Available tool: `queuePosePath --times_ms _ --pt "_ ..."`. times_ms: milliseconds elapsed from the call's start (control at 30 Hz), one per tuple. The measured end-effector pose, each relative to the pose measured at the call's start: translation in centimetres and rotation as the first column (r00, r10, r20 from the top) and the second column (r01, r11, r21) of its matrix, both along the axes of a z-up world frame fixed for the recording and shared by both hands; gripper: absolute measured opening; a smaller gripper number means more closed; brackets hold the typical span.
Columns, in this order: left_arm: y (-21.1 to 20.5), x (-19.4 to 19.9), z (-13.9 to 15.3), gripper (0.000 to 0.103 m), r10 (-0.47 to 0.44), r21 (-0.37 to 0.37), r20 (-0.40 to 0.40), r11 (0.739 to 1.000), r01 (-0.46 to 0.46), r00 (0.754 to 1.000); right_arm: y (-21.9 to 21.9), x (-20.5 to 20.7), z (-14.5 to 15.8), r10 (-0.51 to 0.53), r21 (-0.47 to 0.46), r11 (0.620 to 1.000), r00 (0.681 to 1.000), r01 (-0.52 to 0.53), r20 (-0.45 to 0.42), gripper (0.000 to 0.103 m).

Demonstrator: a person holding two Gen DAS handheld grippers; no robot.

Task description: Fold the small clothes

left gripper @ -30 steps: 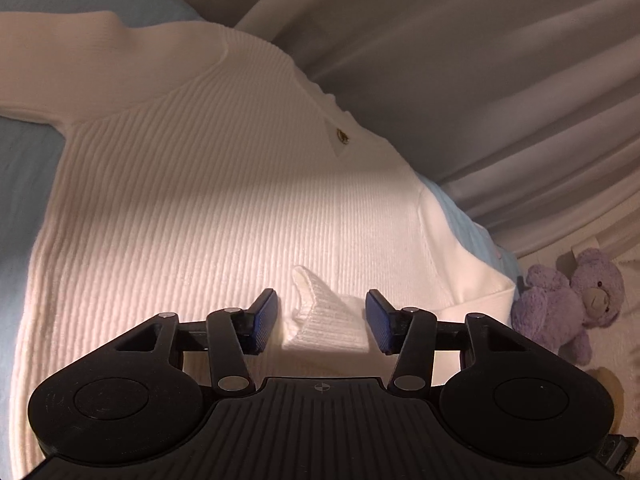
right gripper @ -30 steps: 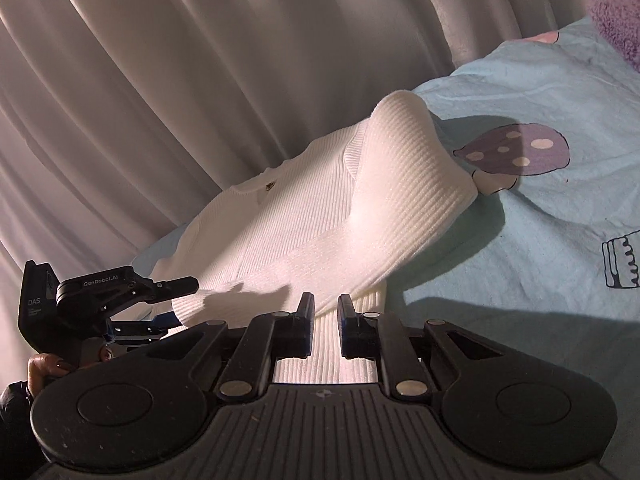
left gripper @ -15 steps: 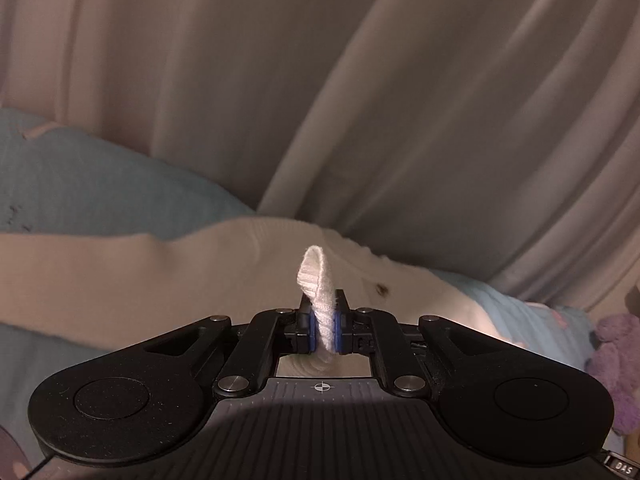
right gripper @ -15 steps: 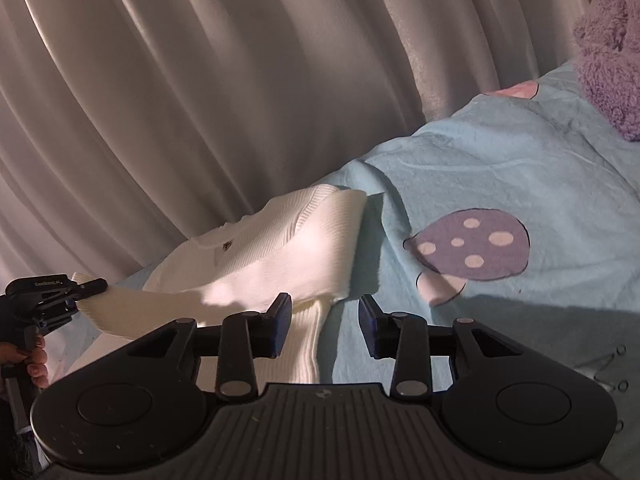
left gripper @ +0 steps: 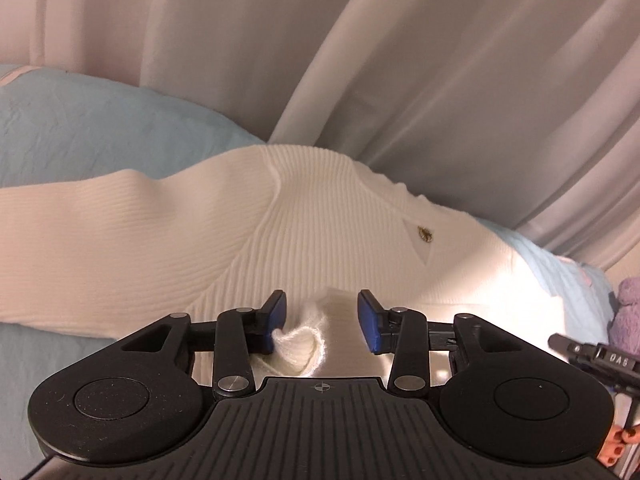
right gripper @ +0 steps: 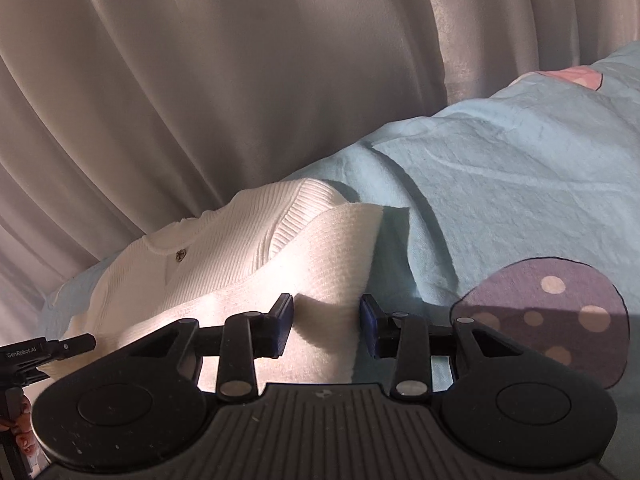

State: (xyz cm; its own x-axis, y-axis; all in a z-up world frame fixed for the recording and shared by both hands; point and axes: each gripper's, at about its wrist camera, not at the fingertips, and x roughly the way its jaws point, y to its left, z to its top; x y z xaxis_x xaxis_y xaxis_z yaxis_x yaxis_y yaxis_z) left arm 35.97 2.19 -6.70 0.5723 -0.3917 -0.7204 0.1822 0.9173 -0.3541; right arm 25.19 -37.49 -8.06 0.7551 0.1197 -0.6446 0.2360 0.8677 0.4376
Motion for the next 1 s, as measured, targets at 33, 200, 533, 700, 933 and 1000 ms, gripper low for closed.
queuePosePath --times_ms 33,200,533,700,933,1000 --pt "-0.1 0.2 -0.1 0.015 -0.005 0.023 -0.005 1.000 0.005 1.000 0.2 0.2 0.0 0.002 -0.014 1.000 1.000 -0.002 0.000 0.034" --pt "-0.1 0.4 1.3 0.007 -0.006 0.036 0.075 0.999 0.003 0.997 1.4 0.1 1.0 0.003 -0.128 0.992 0.999 0.004 0.047 0.009" --pt "-4.9 4.0 2.7 0.009 -0.030 0.186 0.252 0.982 -0.018 0.967 0.8 -0.1 1.2 -0.109 -0.317 0.940 0.992 0.124 0.064 0.007" --pt "-2.9 4.6 1.2 0.041 0.042 0.157 0.196 0.985 -0.073 0.980 -0.9 -1.8 1.2 -0.149 -0.260 0.951 0.985 0.168 0.092 0.013" --pt "-0.1 2.8 0.4 0.063 0.009 0.073 0.153 0.997 -0.020 0.988 -1.1 -1.4 0.0 -0.109 -0.123 0.986 0.993 0.115 0.049 0.019" --pt "-0.3 2.6 0.1 0.065 -0.013 0.089 0.150 0.996 -0.001 0.989 -0.3 -1.3 0.0 -0.090 -0.143 0.985 0.995 0.096 0.049 0.021"
